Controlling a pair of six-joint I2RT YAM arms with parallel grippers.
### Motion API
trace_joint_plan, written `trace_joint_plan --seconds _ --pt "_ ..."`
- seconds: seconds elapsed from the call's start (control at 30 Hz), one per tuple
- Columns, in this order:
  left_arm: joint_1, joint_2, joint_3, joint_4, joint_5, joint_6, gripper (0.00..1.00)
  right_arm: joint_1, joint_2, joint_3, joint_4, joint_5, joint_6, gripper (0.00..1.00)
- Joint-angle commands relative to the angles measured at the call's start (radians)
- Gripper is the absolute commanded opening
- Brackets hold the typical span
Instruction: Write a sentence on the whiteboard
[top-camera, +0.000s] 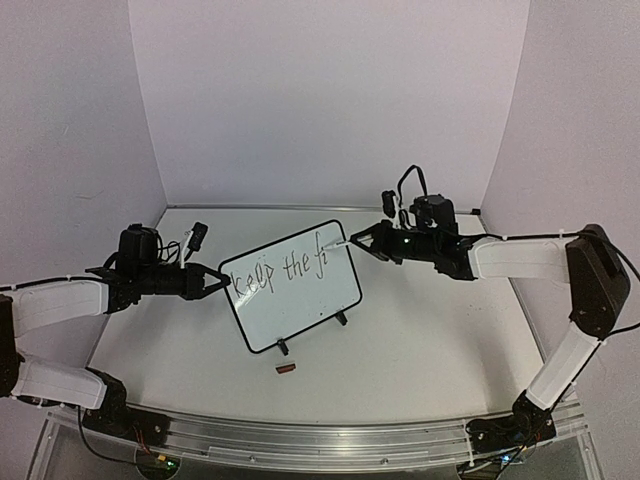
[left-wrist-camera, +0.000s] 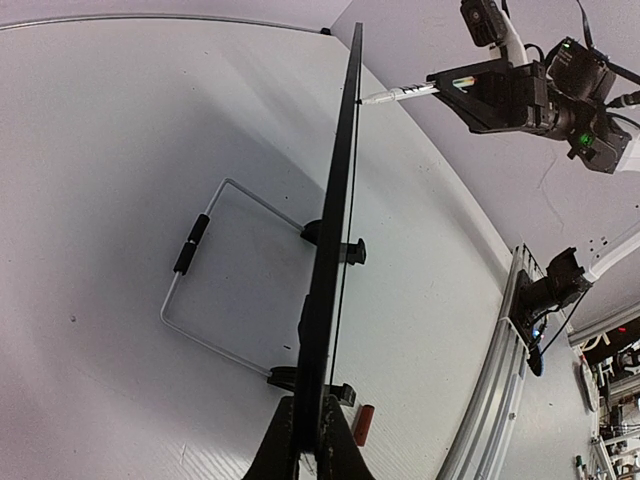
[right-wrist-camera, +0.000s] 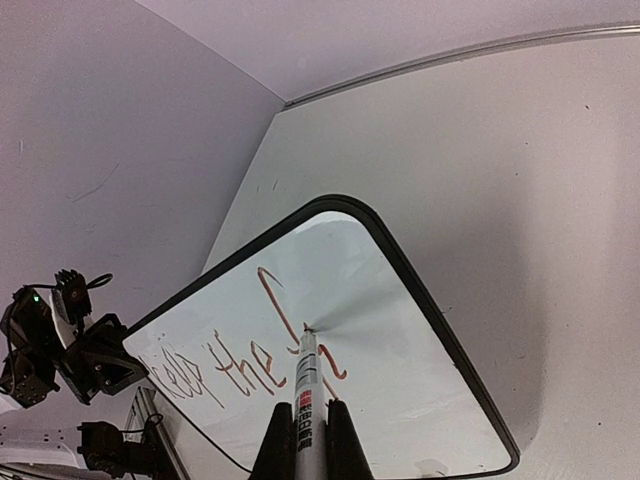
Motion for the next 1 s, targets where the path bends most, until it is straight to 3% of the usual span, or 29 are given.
trace_joint_plan --seconds 0.0,0.33,0.97 --pt "0.008 0.008 0.040 -0.010 -0.073 0.053 0.00 -0.005 0.009 0.038 0.021 0.019 -0.011 0.00" --pt "0.008 0.011 0.040 -0.006 -0.072 0.053 0.00 -0.006 -0.091 -0.025 0.032 0.025 -0.010 0.00" --pt "0.007 0.005 0.039 -0.013 -0.072 0.053 0.00 -0.011 -0.033 -0.031 0.031 0.047 -0.005 0.00"
